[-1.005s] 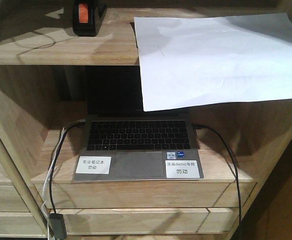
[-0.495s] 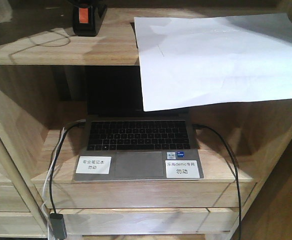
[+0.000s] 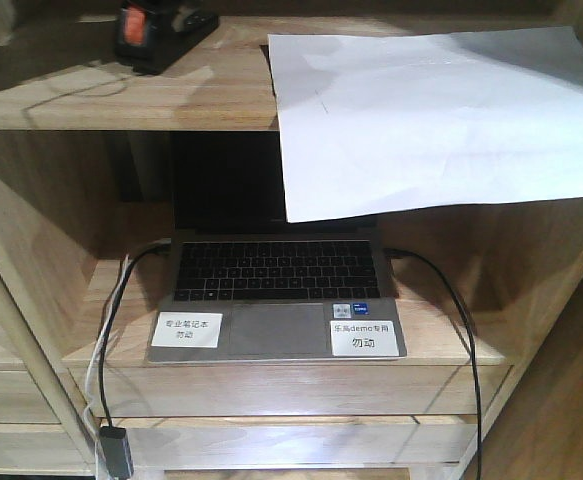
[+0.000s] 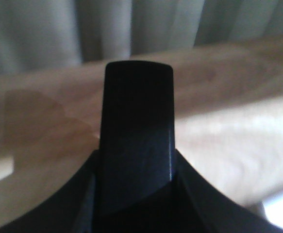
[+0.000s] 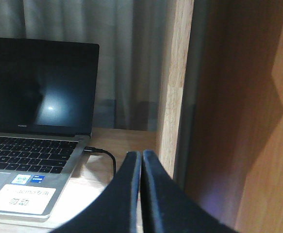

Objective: Grab stapler and paper to desk for stapling
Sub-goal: 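Grasp the black stapler with the left gripper and lift it off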

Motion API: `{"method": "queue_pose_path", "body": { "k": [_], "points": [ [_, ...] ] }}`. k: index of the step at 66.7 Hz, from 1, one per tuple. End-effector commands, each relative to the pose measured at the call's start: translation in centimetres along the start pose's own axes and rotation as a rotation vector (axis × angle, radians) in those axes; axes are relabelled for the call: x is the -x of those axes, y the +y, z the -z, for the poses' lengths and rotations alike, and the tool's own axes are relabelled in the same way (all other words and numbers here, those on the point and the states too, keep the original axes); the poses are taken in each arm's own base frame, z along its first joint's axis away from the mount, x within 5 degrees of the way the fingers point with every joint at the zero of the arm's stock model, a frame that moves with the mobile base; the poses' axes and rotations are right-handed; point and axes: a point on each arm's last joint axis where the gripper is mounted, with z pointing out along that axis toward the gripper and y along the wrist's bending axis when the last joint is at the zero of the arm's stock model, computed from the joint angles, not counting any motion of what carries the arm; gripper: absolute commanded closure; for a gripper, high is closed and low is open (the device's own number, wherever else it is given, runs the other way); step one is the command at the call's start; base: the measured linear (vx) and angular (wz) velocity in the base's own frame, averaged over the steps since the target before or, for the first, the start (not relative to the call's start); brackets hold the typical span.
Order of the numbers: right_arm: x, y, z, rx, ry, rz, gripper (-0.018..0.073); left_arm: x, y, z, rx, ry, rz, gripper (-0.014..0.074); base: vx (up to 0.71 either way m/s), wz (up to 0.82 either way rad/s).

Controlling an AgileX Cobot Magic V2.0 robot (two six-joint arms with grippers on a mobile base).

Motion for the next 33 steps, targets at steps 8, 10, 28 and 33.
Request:
{"method": "queue_pose_path", "body": {
  "k": [8, 10, 28, 33],
  "points": [
    [-0.1, 0.1, 0.0, 0.006, -0.057, 0.008, 0.0568, 3.0, 0.4, 8.9, -0.027, -0.248, -0.016, 0.0604, 0.0, 0.0],
    [-0.1, 0.1, 0.0, 0.006, -0.057, 0.008, 0.0568, 2.9, 0.5, 9.3, -0.026, -0.249, -0.026, 0.0604, 0.0, 0.0],
    [-0.1, 0.1, 0.0, 0.006, -0.057, 0.008, 0.0568, 0.0, 1.3, 14.4, -0.042, -0.321, -0.059, 0.0604, 0.0, 0.0],
    [-0.1, 0.1, 0.0, 0.006, -0.057, 0.008, 0.0568, -1.6, 1.7, 16.4, -0.051, -0.343, -0.059, 0.0604, 0.0, 0.0]
  ]
}}
